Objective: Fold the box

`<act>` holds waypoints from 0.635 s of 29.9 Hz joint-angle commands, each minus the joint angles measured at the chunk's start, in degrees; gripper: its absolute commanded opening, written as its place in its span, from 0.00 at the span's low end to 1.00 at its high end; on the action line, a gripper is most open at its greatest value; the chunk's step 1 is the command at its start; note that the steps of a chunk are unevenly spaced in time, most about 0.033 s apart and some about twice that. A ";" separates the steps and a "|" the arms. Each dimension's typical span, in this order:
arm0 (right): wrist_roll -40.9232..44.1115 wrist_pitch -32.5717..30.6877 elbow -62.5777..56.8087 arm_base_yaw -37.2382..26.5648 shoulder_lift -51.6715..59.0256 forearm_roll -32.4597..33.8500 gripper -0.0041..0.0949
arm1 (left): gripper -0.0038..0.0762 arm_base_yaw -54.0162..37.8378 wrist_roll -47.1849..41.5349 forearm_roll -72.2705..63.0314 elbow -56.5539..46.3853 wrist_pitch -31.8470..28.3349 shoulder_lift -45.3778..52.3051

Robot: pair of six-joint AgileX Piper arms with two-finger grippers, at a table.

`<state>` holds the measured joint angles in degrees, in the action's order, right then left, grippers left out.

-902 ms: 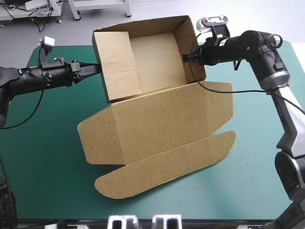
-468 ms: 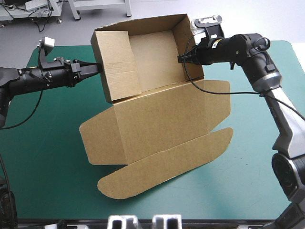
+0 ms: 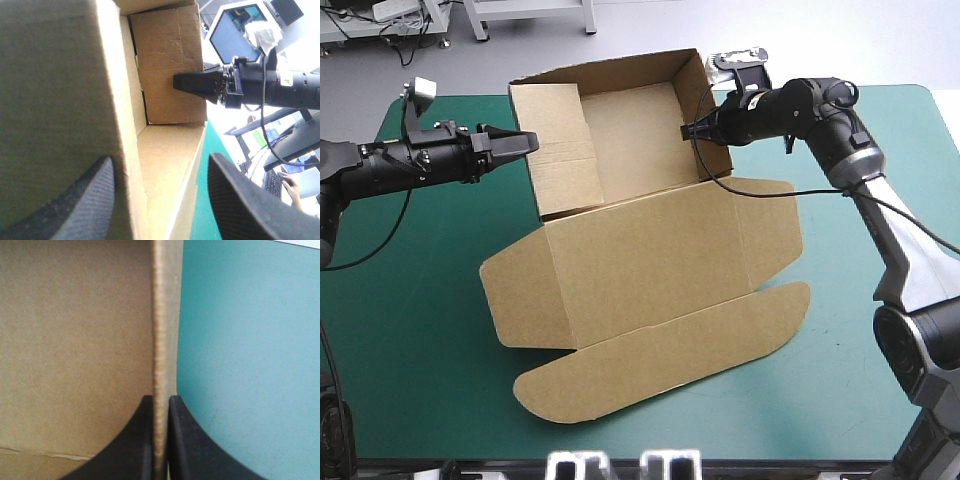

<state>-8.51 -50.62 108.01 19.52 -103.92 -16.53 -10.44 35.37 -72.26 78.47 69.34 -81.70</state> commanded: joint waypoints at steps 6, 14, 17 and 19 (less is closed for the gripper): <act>0.27 4.07 1.86 0.36 3.40 -6.55 0.03 | 0.55 0.39 -1.96 3.46 1.56 0.74 2.25; 0.77 5.04 1.86 2.05 5.40 -8.98 0.04 | 0.54 0.39 -4.89 10.47 1.56 -5.52 2.25; 2.16 6.18 2.11 3.74 6.48 -8.98 0.04 | 0.50 0.39 -6.10 11.47 1.56 -6.51 2.25; 2.89 5.75 2.48 4.89 7.14 -8.46 0.04 | 0.47 0.39 -6.10 11.47 1.56 -7.04 2.25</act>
<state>-7.60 -49.02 108.01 22.48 -101.42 -19.31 -10.37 30.10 -56.79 78.47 63.44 -81.37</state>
